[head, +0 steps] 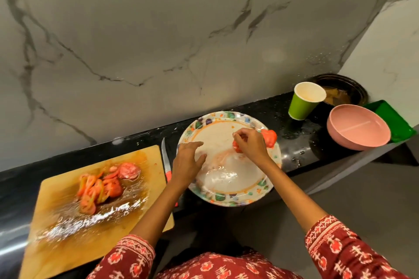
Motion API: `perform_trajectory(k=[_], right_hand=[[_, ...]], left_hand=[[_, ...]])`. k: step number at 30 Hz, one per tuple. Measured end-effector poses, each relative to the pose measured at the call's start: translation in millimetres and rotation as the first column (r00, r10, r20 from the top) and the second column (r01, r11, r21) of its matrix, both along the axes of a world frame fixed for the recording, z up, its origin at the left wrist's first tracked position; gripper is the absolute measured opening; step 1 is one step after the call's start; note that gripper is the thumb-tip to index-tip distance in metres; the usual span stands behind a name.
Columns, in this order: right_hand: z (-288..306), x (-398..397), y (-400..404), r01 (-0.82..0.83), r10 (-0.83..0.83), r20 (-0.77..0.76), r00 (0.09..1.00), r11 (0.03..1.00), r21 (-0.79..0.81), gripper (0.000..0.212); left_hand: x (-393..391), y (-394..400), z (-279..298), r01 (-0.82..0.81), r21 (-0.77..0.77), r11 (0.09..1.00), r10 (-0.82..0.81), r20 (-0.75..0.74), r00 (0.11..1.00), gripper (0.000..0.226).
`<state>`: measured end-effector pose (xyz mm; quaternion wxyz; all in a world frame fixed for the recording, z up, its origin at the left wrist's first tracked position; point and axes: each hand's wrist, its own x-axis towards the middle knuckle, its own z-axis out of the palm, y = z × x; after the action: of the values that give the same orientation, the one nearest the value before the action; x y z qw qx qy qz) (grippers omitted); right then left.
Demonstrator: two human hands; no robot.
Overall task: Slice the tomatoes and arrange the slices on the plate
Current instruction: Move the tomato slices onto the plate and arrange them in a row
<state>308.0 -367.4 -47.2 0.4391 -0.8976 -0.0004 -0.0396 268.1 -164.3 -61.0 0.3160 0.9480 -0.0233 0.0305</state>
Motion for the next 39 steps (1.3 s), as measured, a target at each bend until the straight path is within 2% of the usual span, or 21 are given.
perform_trajectory(k=[4,8,11,15,18,21,24,26,29,34,39], right_hand=[[4,-9,58,-0.147,0.147,0.008,0.989,0.988,0.046,0.015],[4,-20,123,-0.278,0.278,0.020,0.960,0.959,0.055,0.012],[3,-29,173,-0.394,0.394,-0.011,0.919,0.919,-0.014,0.014],[2,-38,230,-0.467,0.464,-0.055,0.884,0.878,-0.101,0.021],[-1,-42,263,-0.518,0.508,-0.109,0.854,0.820,-0.244,0.026],[-3,-42,284,-0.483,0.484,-0.120,0.867,0.754,-0.445,0.031],[0,-39,293,-0.469,0.440,-0.185,0.879,0.727,-0.502,0.035],[3,-39,296,-0.489,0.441,-0.222,0.870,0.705,-0.514,0.038],[4,-40,297,-0.475,0.436,-0.201,0.877,0.727,-0.496,0.037],[1,-44,292,-0.443,0.431,-0.124,0.894,0.805,-0.393,0.020],[2,-46,288,-0.418,0.427,-0.081,0.901,0.798,-0.434,0.011]], left_hand=[[-31,61,8,-0.088,-0.002,0.996,0.088,0.052,0.995,0.033],[-61,129,16,-0.241,-0.036,0.970,0.243,0.062,0.968,0.029],[-74,173,21,-0.301,-0.033,0.953,0.303,0.070,0.951,0.026],[-91,220,27,-0.361,-0.068,0.930,0.363,0.028,0.931,0.023],[-104,244,29,-0.363,-0.092,0.927,0.367,0.038,0.929,0.021],[-115,261,31,-0.350,-0.144,0.926,0.359,0.047,0.932,0.022],[-125,274,27,-0.345,-0.168,0.923,0.360,0.065,0.931,0.021],[-128,280,24,-0.335,-0.174,0.926,0.346,0.036,0.937,0.020],[-127,283,24,-0.328,-0.209,0.921,0.337,0.010,0.941,0.020],[-122,280,28,-0.289,-0.273,0.918,0.305,0.018,0.952,0.022],[-117,282,26,-0.262,-0.308,0.915,0.281,0.017,0.960,0.022]])
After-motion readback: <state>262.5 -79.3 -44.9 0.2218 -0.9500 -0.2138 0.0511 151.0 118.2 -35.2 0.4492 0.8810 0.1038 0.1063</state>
